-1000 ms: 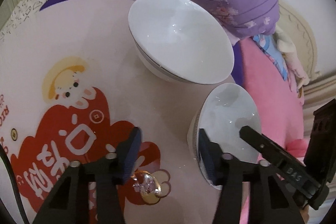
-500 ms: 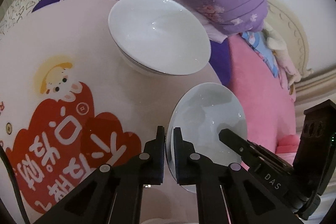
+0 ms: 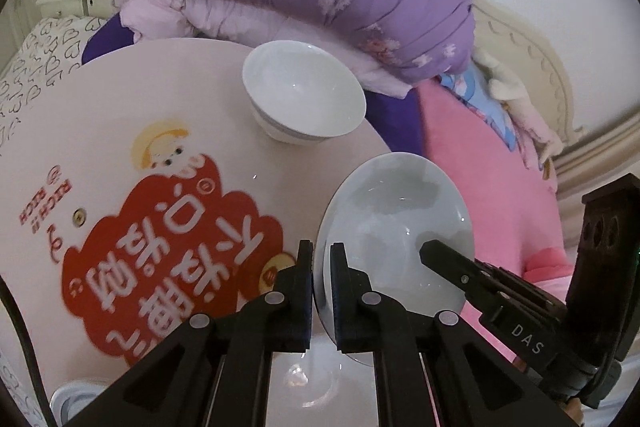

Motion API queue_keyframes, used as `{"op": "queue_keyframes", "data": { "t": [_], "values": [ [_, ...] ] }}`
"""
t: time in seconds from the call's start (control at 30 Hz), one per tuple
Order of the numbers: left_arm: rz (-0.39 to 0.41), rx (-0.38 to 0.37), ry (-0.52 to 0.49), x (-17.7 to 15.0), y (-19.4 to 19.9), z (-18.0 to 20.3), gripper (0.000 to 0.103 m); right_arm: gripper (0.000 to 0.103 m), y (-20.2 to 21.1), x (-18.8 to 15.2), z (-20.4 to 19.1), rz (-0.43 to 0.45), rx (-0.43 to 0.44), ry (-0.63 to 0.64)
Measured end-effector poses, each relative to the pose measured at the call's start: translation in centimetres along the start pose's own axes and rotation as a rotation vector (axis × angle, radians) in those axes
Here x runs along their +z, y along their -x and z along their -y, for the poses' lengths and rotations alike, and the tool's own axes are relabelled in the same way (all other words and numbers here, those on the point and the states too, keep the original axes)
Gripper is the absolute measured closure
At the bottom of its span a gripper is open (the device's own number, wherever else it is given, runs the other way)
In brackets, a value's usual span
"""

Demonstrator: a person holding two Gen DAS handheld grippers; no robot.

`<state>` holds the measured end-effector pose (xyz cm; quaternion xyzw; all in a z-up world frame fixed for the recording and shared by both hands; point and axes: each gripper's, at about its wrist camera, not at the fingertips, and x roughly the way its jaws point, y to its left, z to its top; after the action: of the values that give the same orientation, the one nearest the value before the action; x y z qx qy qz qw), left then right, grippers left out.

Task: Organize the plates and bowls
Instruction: 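Carry the second bowl with both grippers over the plate stack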

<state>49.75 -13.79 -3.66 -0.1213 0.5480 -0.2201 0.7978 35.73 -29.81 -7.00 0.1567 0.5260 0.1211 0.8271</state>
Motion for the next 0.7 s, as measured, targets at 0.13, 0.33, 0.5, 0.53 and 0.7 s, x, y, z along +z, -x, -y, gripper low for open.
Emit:
{"op": "queue_keyframes", "data": {
  "t": [0.13, 0.33, 0.5, 0.53, 0.7],
  "values": [
    [0.008, 0.000, -0.006, -1.7, 3.0, -0.6, 0.100, 0.095, 1.0, -1.3, -1.2, -0.002, -0.002, 0.023],
    [-0.023, 0.002, -0.015, -4.3, 5.3, -0.9, 0.100, 0.095, 1.6, -3.7, -2.2, -0.031, -0.016, 0.045],
    [-0.040, 0.009, -0.020, -5.8, 5.6, -0.9, 0.100, 0.095, 1.4, -5.6, -2.6, -0.064, -0.028, 0.047],
    [-0.043, 0.008, -0.018, -6.0, 5.6, -0.9, 0.100, 0.095, 1.5, -6.0, -2.7, -0.068, -0.036, 0.049],
    [-0.057, 0.024, -0.030, -7.0, 5.3, -0.7, 0.100, 0.094, 1.1, -7.1, -2.9, -0.096, -0.044, 0.050]
  ]
}}
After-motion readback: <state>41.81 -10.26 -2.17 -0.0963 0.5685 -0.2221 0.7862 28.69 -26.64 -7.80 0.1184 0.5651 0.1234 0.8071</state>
